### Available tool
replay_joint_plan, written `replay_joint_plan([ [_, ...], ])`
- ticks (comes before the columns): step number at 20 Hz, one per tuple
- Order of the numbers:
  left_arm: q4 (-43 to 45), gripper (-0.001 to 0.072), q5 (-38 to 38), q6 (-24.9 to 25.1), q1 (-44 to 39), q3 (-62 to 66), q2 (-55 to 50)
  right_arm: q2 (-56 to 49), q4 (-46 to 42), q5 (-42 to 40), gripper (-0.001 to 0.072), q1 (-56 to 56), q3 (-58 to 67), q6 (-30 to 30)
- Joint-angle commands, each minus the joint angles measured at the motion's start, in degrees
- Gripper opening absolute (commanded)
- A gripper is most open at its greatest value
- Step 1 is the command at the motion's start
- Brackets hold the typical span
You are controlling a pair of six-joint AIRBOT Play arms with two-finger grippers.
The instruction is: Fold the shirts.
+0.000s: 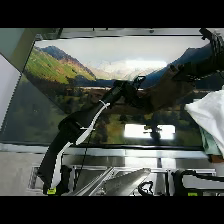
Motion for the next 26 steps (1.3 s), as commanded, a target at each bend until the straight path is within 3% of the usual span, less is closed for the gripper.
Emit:
replay_joint_plan([
  [1,-5.11,0.0013,2.51,0.11,3.06,2.58,4.52,0.39,0.0,-0.87,0.0026,-0.07,0.17,1.09],
  [7,-5.03,0.0013,9.33,0.79,21.11,2.08,29.05,0.24,3.26,2.84,0.0026,5.49,0.11,3.72],
  [10,-4.92,0.0013,8.13,0.85,29.03,-6.84,41.48,-2.51,3.21,13.62,0.0028,17.44,-0.11,6.16],
  [13,-4.94,0.0013,9.4,4.22,33.22,-16.2,49.66,-10.58,3.3,28.59,0.0032,32.52,-0.11,7.82],
  [15,-4.96,0.0013,8.2,6.03,34.1,-21.29,53.09,-17.86,5.95,46.07,0.0129,42.69,-0.11,10.05],
  [16,-4.96,0.0013,6.71,6.86,34.07,-24.06,54.82,-20.76,6.64,54.86,0.0133,47.28,-0.02,10.03],
  [17,-4.98,0.0013,5.2,7.23,33.97,-26.43,56.28,-22.88,6.4,60.81,0.0246,50.77,0.15,10.03],
  [18,-4.98,0.0013,3.06,7.43,33.97,-28.79,57.7,-23.91,6.32,63.43,0.0513,52.48,0.46,10.01],
  [19,-4.98,0.0013,1.31,8.24,33.97,-30.82,58.9,-23.5,5.2,62.51,0.0663,52.0,0.87,9.77],
  [26,-4.98,0.0013,-0.11,10.67,33.97,-36.59,64.11,-10.58,0.81,31.98,0.0665,25.68,1.31,10.56],
])
